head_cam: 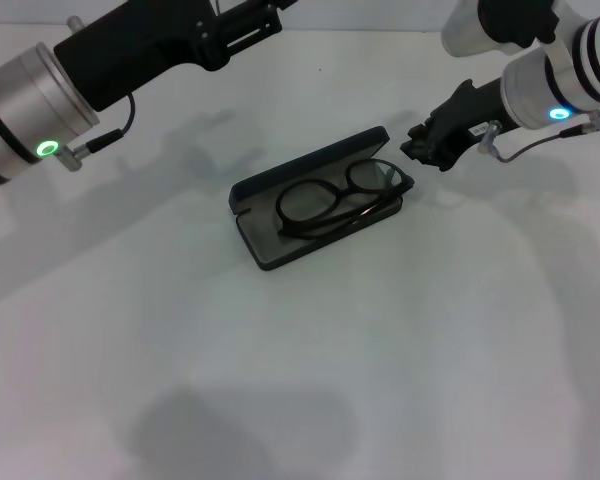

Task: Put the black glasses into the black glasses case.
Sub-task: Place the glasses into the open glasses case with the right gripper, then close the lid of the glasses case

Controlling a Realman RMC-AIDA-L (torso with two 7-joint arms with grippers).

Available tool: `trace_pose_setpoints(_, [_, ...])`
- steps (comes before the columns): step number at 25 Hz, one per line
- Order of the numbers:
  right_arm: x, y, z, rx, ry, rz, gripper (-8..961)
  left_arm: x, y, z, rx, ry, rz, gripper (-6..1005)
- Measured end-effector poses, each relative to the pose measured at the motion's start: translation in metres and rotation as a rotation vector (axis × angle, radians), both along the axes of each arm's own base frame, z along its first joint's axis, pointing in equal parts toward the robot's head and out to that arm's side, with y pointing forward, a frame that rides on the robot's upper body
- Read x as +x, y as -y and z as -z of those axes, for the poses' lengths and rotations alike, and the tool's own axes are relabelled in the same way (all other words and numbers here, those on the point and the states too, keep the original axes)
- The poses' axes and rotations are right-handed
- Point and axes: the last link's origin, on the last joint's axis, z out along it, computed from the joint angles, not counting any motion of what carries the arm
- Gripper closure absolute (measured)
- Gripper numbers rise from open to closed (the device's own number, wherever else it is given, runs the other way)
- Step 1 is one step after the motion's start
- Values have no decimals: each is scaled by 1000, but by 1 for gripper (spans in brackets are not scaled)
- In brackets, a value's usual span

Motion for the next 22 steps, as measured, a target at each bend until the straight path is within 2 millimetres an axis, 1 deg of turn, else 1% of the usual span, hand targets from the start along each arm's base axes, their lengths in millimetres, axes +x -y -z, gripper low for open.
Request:
trace_pose_setpoints(3, [3,1,1,-5,11,3,790,1,0,0,-1,1,1,204])
trace_pose_setpoints(12, [4,8,13,-52,52,0,789,3,-2,1,-5,1,7,202])
trace_pose_setpoints(19, [-1,12,17,-76,12,-9,788,3,-1,3,-13,5,2,203])
trace_pose_setpoints(22, [-1,13,15,-73,-17,-17,787,2,-1,4,-14,6,0,203])
